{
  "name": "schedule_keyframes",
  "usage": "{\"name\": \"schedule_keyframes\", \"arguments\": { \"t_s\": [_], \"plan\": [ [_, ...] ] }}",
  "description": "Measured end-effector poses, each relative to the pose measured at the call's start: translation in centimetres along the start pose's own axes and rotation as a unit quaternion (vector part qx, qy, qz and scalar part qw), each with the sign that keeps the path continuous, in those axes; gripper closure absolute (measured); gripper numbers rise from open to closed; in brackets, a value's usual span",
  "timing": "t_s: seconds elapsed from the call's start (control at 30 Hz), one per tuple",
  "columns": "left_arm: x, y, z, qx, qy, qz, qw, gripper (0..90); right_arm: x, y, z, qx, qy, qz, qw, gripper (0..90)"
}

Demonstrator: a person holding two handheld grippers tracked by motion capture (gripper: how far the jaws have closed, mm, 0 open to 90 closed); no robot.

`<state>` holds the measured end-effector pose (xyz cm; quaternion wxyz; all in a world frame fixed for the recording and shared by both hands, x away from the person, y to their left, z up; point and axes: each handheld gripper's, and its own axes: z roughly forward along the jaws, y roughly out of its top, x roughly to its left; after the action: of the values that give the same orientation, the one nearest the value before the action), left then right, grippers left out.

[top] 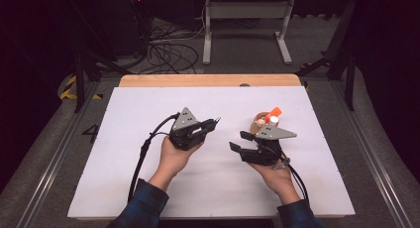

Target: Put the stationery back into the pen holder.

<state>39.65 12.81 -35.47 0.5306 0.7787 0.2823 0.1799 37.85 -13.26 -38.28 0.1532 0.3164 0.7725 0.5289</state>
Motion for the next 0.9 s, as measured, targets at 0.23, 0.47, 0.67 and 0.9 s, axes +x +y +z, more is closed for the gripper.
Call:
{"name": "schedule_keyframes", "arguments": {
  "t_s": [0.23, 0.47, 0.67, 0.9],
  "plan": [
    [-1.0, 0.4, 0.6, -0.003, -0.008, 0.009, 0.9999, 80.2, 1.0, 0.2, 0.6, -0.002, 0.013, 0.002, 0.9999, 45.6],
    [-1.6, 0.8, 1.2, -0.014, -0.011, 0.008, 0.9998, 80.2, 1.9, 0.1, 1.2, 0.003, 0.019, -0.007, 0.9998, 46.0],
    [-2.2, 1.0, 1.7, -0.018, -0.015, 0.011, 0.9997, 80.1, 2.7, 0.1, 1.7, 0.003, 0.029, -0.006, 0.9996, 47.0],
    [-2.7, 1.1, 1.8, -0.025, -0.022, 0.007, 0.9994, 80.2, 3.7, 0.2, 2.0, -0.005, 0.044, -0.003, 0.9990, 47.7]
  ]
}}
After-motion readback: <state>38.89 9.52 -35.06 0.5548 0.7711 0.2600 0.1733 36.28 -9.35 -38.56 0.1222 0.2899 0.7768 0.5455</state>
